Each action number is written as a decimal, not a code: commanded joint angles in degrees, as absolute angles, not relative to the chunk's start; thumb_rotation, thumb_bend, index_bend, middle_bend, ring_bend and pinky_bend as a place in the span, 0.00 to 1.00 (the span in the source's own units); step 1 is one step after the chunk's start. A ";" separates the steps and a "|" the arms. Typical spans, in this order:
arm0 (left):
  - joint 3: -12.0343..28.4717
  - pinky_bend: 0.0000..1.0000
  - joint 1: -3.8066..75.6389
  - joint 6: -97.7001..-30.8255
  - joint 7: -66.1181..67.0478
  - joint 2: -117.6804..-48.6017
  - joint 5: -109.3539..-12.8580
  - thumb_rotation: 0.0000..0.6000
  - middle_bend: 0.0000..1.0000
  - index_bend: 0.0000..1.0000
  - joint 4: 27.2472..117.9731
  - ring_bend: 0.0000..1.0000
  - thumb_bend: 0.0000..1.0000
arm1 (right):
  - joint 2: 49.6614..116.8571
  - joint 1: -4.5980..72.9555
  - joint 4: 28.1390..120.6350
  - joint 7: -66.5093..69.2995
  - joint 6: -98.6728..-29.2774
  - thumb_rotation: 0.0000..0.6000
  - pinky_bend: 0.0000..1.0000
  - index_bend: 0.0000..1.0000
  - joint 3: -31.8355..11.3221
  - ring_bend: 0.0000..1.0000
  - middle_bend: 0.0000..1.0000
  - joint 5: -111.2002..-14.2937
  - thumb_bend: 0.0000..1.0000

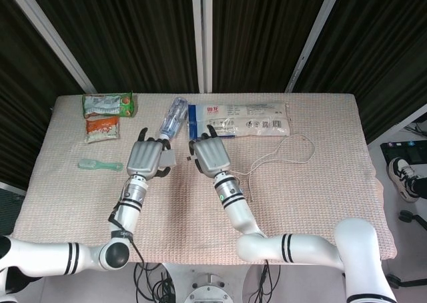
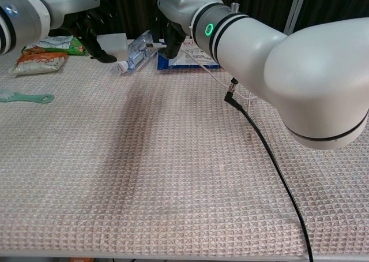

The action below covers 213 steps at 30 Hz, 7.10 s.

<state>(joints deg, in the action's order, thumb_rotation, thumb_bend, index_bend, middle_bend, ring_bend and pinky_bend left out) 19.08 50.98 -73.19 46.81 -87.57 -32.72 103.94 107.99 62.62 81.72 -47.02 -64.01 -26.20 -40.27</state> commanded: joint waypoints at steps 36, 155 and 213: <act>19.34 0.05 56.06 -77.16 51.64 -89.81 -27.41 1.00 0.55 0.48 103.53 0.33 0.24 | 112.70 68.16 74.06 -46.94 -64.86 1.00 0.10 0.63 -26.93 0.28 0.52 -37.71 0.38; 18.85 0.05 60.09 -78.05 55.80 -92.41 -21.57 1.00 0.56 0.48 100.02 0.35 0.23 | 113.90 68.14 72.96 -42.92 -64.01 1.00 0.08 0.57 -27.78 0.28 0.48 -34.16 0.33; 12.47 0.02 52.26 -70.43 48.53 -92.80 -23.94 1.00 0.29 0.21 92.63 0.12 0.20 | 92.16 51.39 95.04 -39.08 -68.58 1.00 0.08 0.11 -17.64 0.22 0.35 -41.55 0.16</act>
<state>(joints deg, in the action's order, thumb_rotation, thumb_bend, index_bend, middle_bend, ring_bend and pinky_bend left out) 12.65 52.78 -70.83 49.43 -92.98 -23.13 92.72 94.37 53.20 93.22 -40.53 -68.54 -18.95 -40.28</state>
